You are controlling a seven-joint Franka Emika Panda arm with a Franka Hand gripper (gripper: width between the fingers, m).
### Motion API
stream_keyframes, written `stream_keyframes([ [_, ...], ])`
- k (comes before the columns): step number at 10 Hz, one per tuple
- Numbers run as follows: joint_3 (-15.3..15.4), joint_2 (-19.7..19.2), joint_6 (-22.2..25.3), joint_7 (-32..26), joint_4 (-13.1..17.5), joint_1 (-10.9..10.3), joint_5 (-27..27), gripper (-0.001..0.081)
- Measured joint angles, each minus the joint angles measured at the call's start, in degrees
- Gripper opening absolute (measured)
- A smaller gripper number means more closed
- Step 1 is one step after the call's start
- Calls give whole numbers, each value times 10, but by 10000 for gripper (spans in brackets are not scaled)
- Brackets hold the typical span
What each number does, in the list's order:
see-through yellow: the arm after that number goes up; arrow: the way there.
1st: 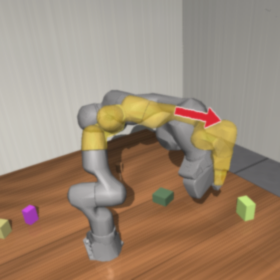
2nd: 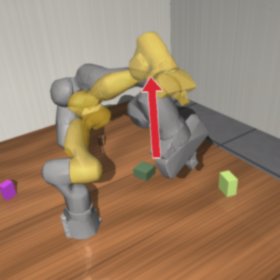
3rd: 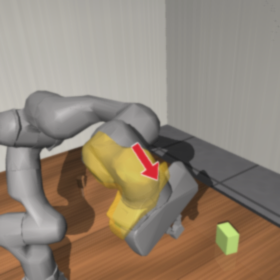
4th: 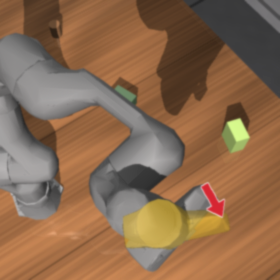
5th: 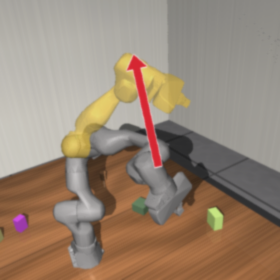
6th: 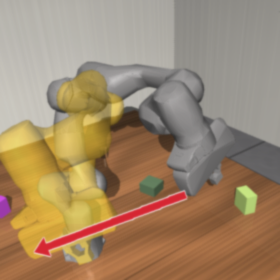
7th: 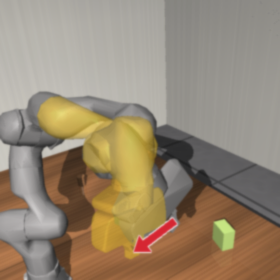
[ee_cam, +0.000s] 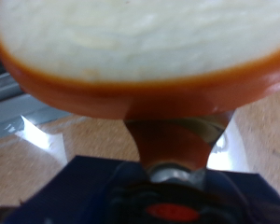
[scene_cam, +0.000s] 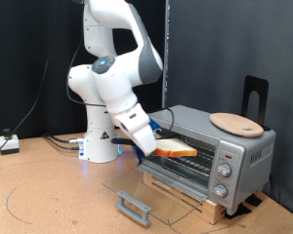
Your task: Make a piece of toast with the oven
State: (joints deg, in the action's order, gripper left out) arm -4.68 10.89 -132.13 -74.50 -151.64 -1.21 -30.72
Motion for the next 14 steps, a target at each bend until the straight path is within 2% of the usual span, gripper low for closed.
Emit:
stream_keyframes([
  [3, 48, 11, -65, 10, -23, -28, -15, 449],
  [6, 79, 20, -90, 28, -35, -36, -8, 449],
  [9, 83, 26, -108, 42, -41, -20, 55, 449],
  [14, 54, 54, -51, 12, -41, 25, 97, 449],
])
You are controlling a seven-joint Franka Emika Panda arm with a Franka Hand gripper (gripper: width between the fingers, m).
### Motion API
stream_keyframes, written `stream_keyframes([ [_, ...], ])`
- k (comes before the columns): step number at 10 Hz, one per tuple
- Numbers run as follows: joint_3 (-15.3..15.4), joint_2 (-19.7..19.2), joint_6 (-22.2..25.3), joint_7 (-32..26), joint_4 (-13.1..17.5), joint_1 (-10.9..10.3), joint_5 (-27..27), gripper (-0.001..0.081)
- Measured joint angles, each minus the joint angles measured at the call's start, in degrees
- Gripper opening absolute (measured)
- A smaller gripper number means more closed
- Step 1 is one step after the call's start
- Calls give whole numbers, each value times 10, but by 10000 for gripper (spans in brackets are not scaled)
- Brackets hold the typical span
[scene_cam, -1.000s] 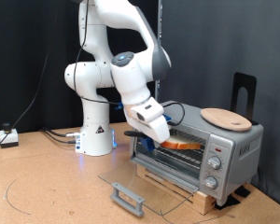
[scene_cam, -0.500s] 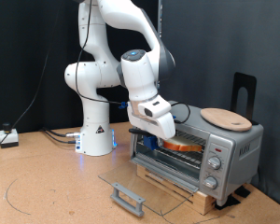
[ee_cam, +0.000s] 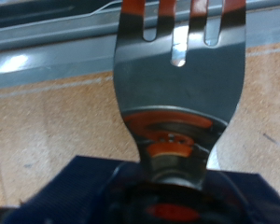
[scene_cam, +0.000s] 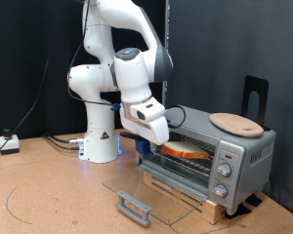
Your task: Make a piece of toast with the oven
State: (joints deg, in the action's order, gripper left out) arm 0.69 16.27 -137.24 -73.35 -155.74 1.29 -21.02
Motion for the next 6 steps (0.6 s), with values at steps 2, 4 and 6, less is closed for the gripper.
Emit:
stream_keyframes([
  [2, -9, 9, 15, -9, 0, 11, 7, 449],
  [4, -8, 11, 14, -9, 1, 12, 6, 449],
  [6, 8, 11, 9, 9, 1, 3, -10, 449],
])
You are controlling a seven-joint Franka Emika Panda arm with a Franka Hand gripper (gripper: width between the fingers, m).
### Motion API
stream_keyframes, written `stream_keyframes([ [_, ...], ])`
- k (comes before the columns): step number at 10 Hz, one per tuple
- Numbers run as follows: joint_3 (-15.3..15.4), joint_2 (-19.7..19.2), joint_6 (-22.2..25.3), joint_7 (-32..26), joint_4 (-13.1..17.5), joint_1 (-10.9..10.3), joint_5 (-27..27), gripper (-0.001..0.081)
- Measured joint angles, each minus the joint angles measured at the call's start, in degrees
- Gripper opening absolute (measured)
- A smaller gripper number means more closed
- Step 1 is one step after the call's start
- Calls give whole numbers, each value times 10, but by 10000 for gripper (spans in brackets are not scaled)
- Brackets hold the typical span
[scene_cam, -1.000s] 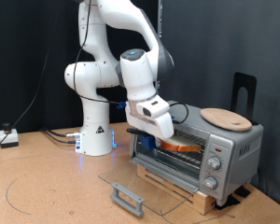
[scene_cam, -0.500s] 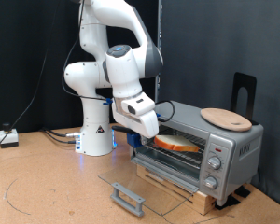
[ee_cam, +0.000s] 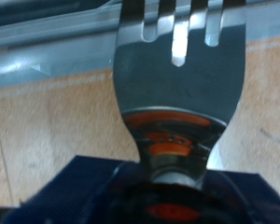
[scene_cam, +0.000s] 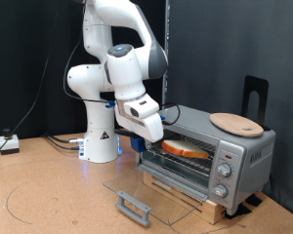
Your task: Make a piece of toast with the oven
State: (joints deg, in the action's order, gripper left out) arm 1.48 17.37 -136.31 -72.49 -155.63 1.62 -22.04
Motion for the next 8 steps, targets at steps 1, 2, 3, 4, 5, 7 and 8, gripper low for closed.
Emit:
stream_keyframes([
  [1, 11, 0, -1, 9, 0, -9, -14, 449],
  [2, 19, 1, 0, 13, -1, -19, -26, 449],
  [3, 24, 3, 0, 13, -2, -25, -31, 449],
  [4, 25, 6, 2, 13, -5, -27, -32, 449],
  [5, 22, 9, 9, 13, -6, -25, -31, 449],
  [7, 8, 12, 31, 12, -5, -6, -19, 449],
  [8, -7, 14, 42, 6, -3, 6, -17, 449],
])
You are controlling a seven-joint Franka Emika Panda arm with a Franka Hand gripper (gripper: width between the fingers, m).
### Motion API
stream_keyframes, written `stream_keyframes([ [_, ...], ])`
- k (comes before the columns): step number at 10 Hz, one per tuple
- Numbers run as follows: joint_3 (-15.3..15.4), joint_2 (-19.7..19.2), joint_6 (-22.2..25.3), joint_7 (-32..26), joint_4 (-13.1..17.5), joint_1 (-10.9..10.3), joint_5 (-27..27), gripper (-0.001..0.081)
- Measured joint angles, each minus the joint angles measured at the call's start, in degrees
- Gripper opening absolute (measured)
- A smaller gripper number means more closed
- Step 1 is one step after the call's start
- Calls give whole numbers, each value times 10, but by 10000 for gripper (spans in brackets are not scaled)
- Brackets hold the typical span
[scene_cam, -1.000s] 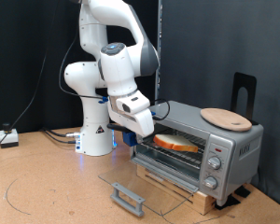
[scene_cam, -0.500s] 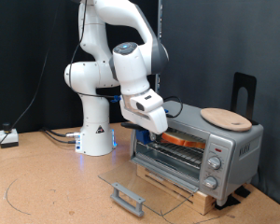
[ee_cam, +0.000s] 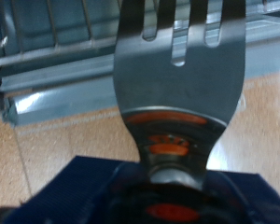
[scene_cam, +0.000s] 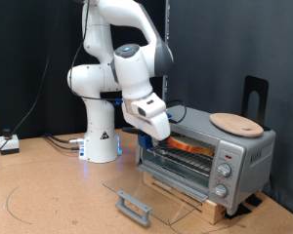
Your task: Make a piece of toast with the oven
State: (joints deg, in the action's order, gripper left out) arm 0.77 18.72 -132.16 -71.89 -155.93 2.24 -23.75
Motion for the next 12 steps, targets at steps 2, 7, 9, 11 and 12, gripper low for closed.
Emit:
stream_keyframes([
  [2, -30, -1, 39, 2, 10, 28, 5, 449],
  [7, -85, -11, 72, -29, 45, 83, 34, 449],
  [9, -100, -12, 90, -35, 56, 91, 34, 449],
  [11, -112, -12, 103, -44, 65, 91, 22, 449],
  [12, -114, -12, 103, -50, 67, 91, 14, 449],
])
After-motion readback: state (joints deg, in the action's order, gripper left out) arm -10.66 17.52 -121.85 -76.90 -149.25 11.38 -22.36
